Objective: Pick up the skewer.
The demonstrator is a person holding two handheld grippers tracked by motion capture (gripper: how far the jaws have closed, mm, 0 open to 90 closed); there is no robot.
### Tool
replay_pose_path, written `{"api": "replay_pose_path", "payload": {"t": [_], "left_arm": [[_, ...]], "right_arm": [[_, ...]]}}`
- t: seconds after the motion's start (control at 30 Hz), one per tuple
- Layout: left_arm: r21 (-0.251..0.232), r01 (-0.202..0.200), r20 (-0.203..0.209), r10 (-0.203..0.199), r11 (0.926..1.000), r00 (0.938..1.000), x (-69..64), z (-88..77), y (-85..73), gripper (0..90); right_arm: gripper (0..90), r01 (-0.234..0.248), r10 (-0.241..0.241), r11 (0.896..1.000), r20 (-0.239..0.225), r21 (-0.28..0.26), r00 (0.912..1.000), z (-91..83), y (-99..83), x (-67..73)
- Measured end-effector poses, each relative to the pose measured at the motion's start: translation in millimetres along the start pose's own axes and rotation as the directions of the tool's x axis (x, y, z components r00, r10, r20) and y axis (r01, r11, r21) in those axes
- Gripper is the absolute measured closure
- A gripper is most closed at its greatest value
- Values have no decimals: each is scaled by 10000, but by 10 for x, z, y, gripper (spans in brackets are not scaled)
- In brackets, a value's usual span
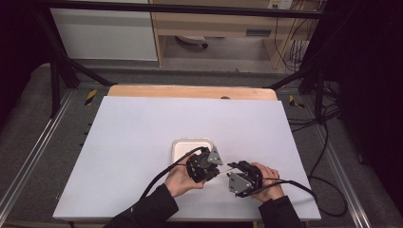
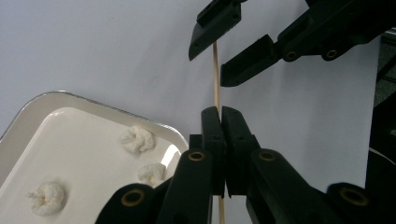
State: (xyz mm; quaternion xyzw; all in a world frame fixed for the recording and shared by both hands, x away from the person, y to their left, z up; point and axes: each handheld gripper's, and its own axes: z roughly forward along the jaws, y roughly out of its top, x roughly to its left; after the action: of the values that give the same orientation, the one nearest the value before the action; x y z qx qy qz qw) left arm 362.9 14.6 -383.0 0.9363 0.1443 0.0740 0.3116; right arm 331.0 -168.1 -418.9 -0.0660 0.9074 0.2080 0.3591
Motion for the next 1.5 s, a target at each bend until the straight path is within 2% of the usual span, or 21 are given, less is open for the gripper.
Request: {"api": "replay_pose_path", "payload": {"t": [0.13, 0.2, 0.27, 0.37, 0.47, 0.73, 0.93, 0.97, 1.0, 1.03, 1.07, 1.2, 1.27, 1.5], "left_arm": [[26, -65, 67, 64, 10000, 10000, -16, 24, 6, 888], [25, -100, 106, 100, 9999, 9999, -21, 29, 8, 887], [53, -112, 135, 111, 9999, 9998, -23, 34, 9, 887], [49, -109, 155, 109, 9999, 9998, -24, 34, 8, 887], [53, -132, 199, 131, 9999, 9997, -28, 35, 8, 887], [31, -168, 244, 168, 9999, 9996, -31, 41, -1, 887], [142, -68, 353, 63, 9999, 9994, -9, 51, -10, 876], [218, -73, 340, 66, 9997, 9994, -4, 50, -13, 876], [307, -115, 316, 105, 9995, 9994, 0, 48, -16, 808], [386, -131, 267, 120, 9992, 9996, 5, 43, -20, 808], [510, -103, 183, 94, 9986, 9998, 17, 25, -33, 769], [830, -58, 181, 43, 9965, 9998, 52, -14, -53, 720], [1259, -70, 172, 49, 9920, 9998, 79, -21, -66, 714], [1844, -195, 381, 127, 9827, 9992, 79, 37, -83, 768]], "right_arm": [[734, 550, -550, 9985, -85, 30, 9985, 12, -2, 0], [751, 537, -537, 9986, -151, 12, 9984, 15, 0, 11], [791, 816, -816, 9967, -267, 2, 9963, 19, -3, 11], [825, 839, -841, 9965, -291, -62, 9960, 17, -5, 17], [851, 1087, -1089, 9941, -352, -65, 9934, 14, -2, 15], [885, 1590, -1595, 9872, -456, -146, 9861, 5, -3, 31], [889, 1592, -1596, 9872, -530, -114, 9858, 0, 5, 40], [889, 1592, -1596, 9872, -530, -114, 9858, 0, 5, 40], [890, 1541, -1542, 9880, -553, -58, 9865, 3, 3, 43], [890, 1541, -1542, 9880, -553, -58, 9865, 3, 3, 43], [890, 1581, -1577, 9874, -559, 21, 9859, 3, 1, 39], [890, 1655, -1644, 9860, -533, 176, 9850, 0, 0, 30], [890, 1784, -1767, 9836, -565, 265, 9826, 3, 5, 24], [889, 1922, -1898, 9808, -649, 337, 9797, 22, 40, 21]]}}
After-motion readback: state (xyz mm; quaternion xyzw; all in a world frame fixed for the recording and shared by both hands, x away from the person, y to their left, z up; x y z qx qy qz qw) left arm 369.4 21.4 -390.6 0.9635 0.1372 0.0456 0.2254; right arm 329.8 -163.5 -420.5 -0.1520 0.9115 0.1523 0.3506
